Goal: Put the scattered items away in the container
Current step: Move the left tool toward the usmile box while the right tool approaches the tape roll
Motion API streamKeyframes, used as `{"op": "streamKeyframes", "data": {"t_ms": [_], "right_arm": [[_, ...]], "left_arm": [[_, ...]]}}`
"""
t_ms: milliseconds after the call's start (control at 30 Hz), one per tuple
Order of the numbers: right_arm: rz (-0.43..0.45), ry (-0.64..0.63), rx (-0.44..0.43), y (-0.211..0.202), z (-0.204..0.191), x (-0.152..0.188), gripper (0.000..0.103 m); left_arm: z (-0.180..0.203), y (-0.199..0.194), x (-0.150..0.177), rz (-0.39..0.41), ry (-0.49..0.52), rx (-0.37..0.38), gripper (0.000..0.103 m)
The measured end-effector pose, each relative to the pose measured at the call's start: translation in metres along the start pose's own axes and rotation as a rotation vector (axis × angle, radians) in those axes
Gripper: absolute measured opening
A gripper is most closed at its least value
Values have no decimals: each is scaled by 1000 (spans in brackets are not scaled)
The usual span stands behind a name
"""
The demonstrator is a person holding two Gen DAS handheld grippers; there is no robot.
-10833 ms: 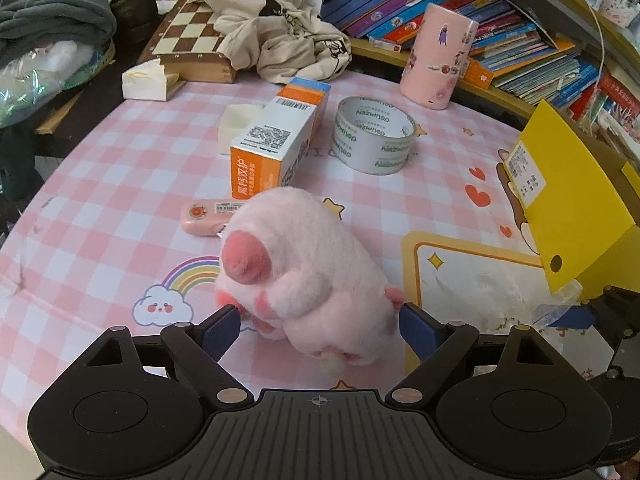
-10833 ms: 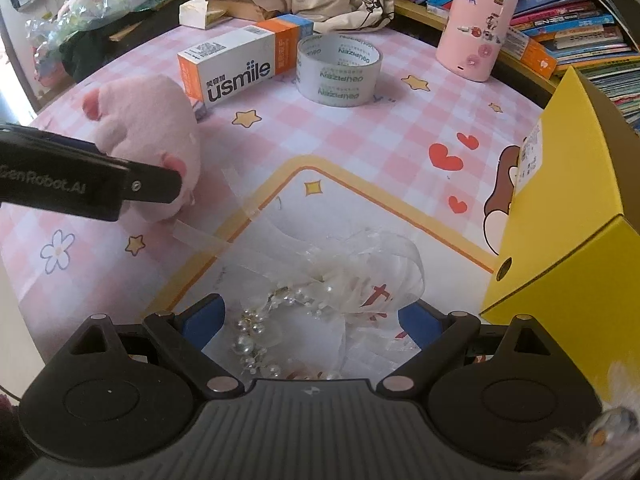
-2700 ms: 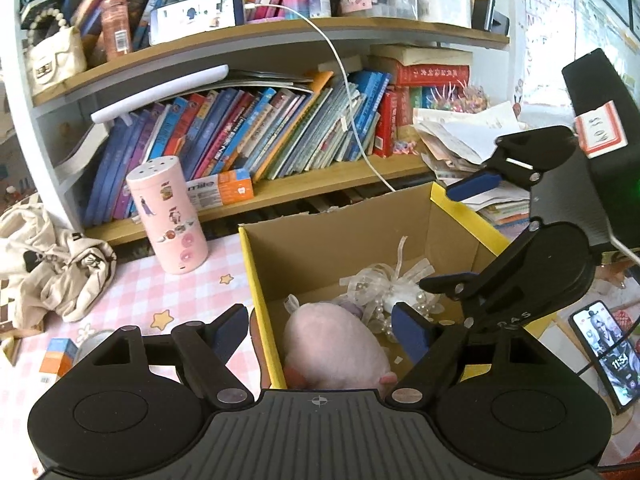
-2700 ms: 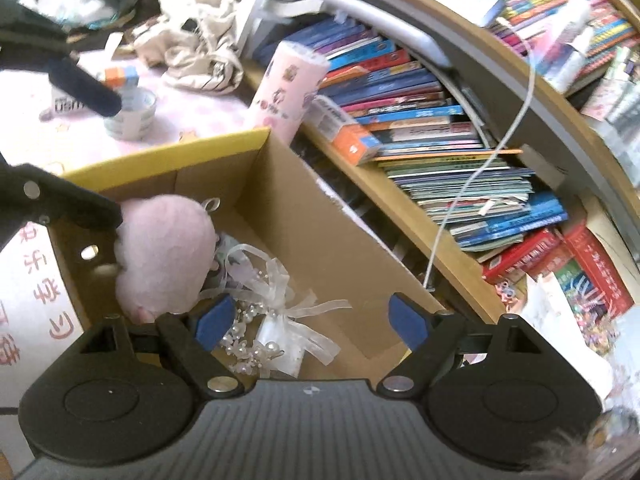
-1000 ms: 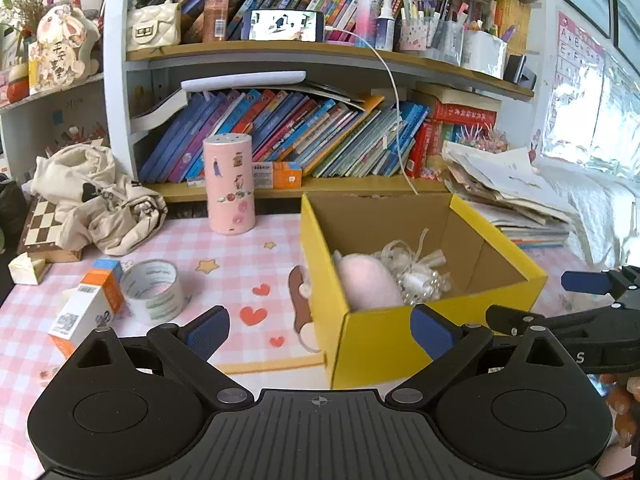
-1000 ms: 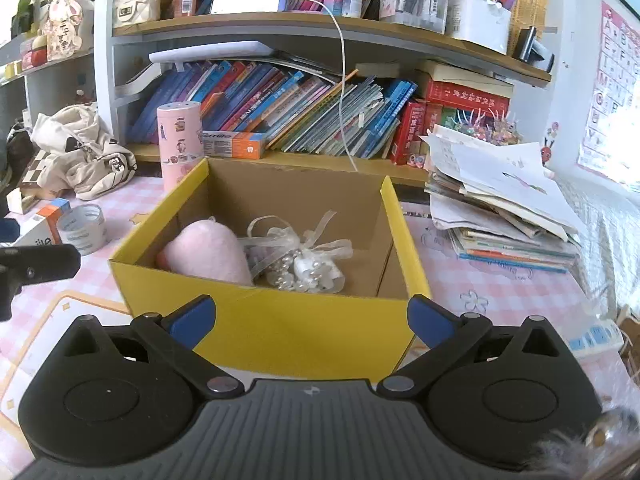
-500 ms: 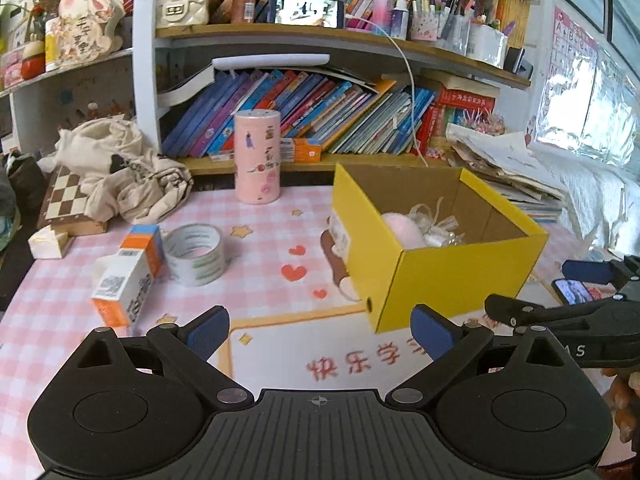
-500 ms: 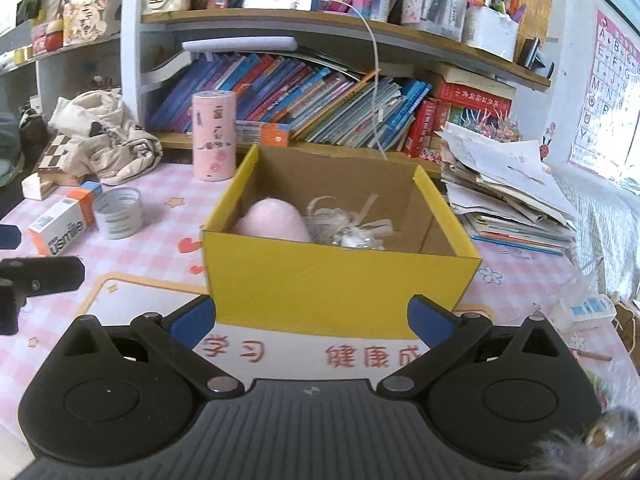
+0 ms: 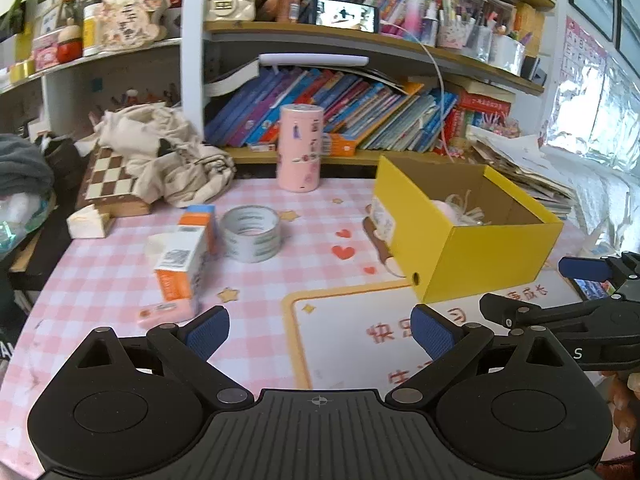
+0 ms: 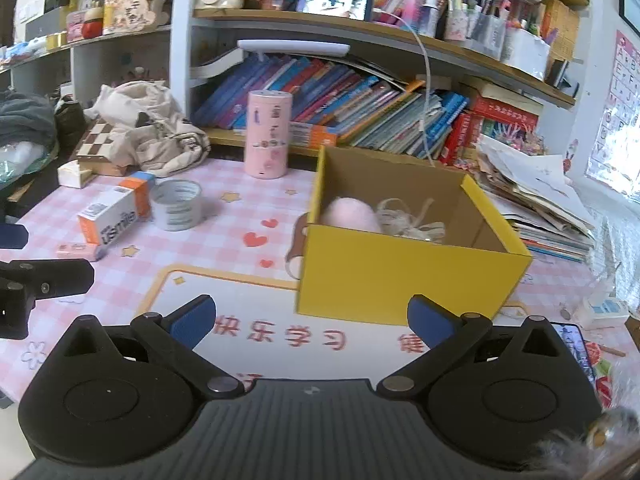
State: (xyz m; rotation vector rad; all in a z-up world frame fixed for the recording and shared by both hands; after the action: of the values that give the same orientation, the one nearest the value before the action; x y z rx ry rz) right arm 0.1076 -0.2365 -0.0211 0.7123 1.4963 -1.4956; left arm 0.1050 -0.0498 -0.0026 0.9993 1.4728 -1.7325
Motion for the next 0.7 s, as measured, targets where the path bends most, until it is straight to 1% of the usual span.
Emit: {"op": "streamKeyframes", "data": {"t_ms": [367, 700], "right_arm": [[4, -51, -73, 0, -57, -5, 103], [9, -99, -129, 1, -97, -10, 103]], "left_arm": [[-46, -24, 9, 11, -40, -59, 99], [-82, -38, 15, 21, -85, -106, 99]]}}
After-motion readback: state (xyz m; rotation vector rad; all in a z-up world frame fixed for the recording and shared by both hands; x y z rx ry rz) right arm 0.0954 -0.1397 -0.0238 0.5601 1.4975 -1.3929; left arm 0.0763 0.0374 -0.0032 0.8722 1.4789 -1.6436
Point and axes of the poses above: each gripper's, at about its wrist camera, not at the fingertips, and y roughly the way its jaws point, z to its right, x to its underside, the point moved 4 cm from there along y, roughly the way its jaws point, and after that the axes turned 6 degrees about z, right-handed, at the moved point
